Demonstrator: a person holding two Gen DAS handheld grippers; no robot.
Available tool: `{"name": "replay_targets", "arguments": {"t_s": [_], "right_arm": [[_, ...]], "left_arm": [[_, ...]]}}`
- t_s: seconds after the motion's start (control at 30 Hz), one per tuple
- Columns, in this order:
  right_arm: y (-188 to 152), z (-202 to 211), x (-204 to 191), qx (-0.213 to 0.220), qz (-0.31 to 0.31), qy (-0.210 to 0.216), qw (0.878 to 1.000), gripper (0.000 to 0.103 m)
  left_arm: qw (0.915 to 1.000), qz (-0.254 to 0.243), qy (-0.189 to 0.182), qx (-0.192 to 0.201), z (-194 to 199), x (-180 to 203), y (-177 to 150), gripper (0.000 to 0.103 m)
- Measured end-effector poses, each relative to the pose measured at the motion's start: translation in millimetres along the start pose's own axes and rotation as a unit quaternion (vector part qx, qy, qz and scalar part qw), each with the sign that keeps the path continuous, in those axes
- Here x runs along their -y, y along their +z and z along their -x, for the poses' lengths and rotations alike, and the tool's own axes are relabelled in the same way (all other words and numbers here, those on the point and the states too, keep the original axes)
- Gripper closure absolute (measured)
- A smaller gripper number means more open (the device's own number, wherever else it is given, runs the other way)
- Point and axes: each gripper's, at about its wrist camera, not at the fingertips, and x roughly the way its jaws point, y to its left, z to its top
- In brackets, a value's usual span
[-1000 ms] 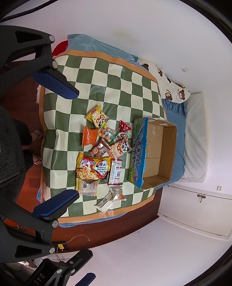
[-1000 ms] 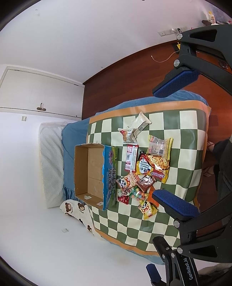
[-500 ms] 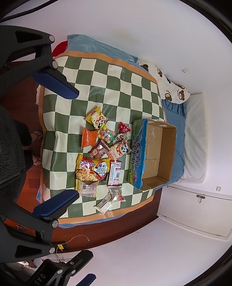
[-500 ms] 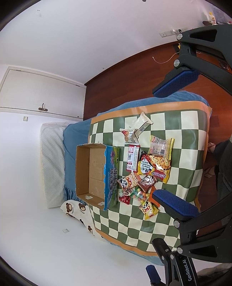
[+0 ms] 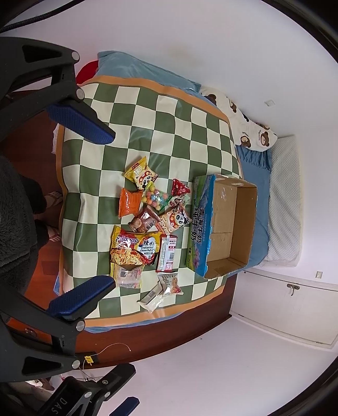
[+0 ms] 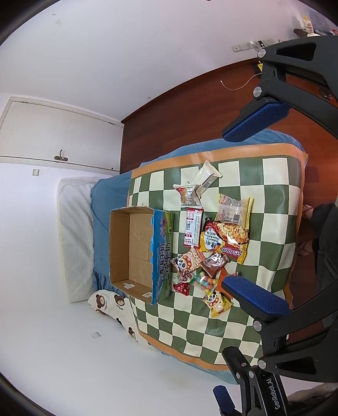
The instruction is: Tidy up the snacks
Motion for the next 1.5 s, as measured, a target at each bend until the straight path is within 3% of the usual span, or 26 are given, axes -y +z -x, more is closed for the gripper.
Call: {"name": "replay_targets", "arguments": {"t_s": [0.93,1.13,1.27,1.4,1.5], "right_arm": [[-4,-13,-5,-0.021,-0.017,0.027,0.999,0.0],[-4,-64,-4,-0.07,-0.036,0.046,0.996,0.0],[-3,-117,-5,-0.112,-0.053,0.071,0.99,0.0],[-10,-191,-10,-0.169,-0.077,0.092,0.978,0.0],[-20,-252,-19,-0.229,-0.09,0.113,0.963,0.0]], "left_arm": [[0.9999,0.003,0.003,-0.01,-8,-2,7,0.0],[0.999,0.012,0.023,-0.035,-52,-18,22,0.0],[0.9959,0.019,0.035,-0.081,-103,-32,32,0.0],[0.9902,0.029,0.038,-0.131,-159,-45,34,0.0],[0.9831,0.032,0.029,-0.178,-209,-48,33,0.0]]}}
